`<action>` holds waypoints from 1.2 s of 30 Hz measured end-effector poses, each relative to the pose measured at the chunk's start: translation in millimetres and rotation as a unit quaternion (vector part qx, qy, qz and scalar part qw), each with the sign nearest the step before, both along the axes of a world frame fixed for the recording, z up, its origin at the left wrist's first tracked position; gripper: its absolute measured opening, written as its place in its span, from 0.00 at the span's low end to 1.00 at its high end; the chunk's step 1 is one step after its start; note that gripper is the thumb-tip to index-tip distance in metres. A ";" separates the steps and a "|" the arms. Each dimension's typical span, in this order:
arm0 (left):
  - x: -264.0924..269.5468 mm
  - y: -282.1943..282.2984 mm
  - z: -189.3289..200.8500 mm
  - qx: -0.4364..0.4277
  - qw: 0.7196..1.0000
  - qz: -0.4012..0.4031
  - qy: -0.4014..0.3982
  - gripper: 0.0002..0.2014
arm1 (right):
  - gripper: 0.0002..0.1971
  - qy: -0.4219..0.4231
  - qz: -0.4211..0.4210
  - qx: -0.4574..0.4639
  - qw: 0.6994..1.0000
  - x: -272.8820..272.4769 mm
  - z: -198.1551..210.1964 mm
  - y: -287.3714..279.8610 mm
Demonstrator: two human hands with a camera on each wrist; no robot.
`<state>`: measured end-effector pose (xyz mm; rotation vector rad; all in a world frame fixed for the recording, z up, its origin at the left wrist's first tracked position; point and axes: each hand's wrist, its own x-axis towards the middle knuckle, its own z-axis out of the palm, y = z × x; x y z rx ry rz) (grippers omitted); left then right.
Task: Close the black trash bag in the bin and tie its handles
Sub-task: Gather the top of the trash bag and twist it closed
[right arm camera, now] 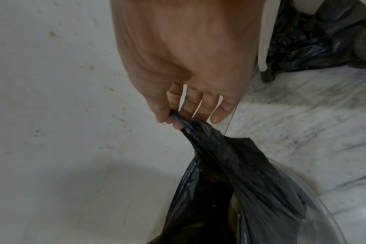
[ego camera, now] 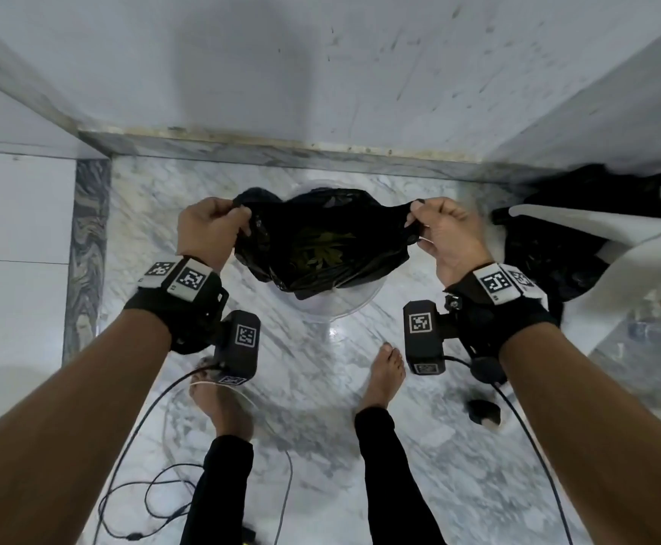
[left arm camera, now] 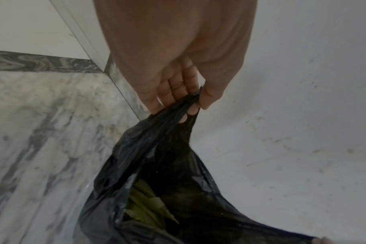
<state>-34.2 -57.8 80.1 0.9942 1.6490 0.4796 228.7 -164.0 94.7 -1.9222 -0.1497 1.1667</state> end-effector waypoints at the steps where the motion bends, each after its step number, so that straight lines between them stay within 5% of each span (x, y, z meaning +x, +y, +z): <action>1: -1.0 -1.6 4.0 -0.004 1.000 0.010 -0.023 0.07 | 0.17 -0.012 0.005 0.006 1.000 -4.8 2.4 -1.3; 5: 0.7 -14.2 17.6 -0.045 0.993 0.029 -0.102 0.10 | 0.06 -0.030 0.042 0.029 0.998 -29.0 13.0 -5.6; 9: 5.6 -28.0 19.8 -0.112 0.984 0.010 -0.137 0.15 | 0.14 -0.061 0.161 0.023 0.985 -61.6 5.6 -11.4; 15: 20.3 -45.1 12.9 -0.145 0.980 -0.069 -0.118 0.16 | 0.13 -0.142 0.328 0.001 0.934 -100.0 -10.3 -13.2; 21: 28.5 -47.5 2.1 -0.125 0.982 -0.131 -0.055 0.09 | 0.17 -0.186 0.384 -0.011 0.905 -112.3 -22.0 -9.3; 29: 33.1 -44.2 -6.9 -0.101 0.982 -0.158 0.000 0.12 | 0.17 -0.206 0.444 -0.005 0.872 -105.7 -26.0 -10.6; 31: 34.0 -43.6 -7.3 -0.092 0.983 -0.156 0.011 0.13 | 0.17 -0.208 0.431 -0.008 0.878 -103.0 -23.7 -9.9; 36: 35.2 -45.3 -8.2 -0.052 0.982 -0.181 0.034 0.13 | 0.17 -0.129 0.280 -0.051 0.950 -96.9 -15.6 11.7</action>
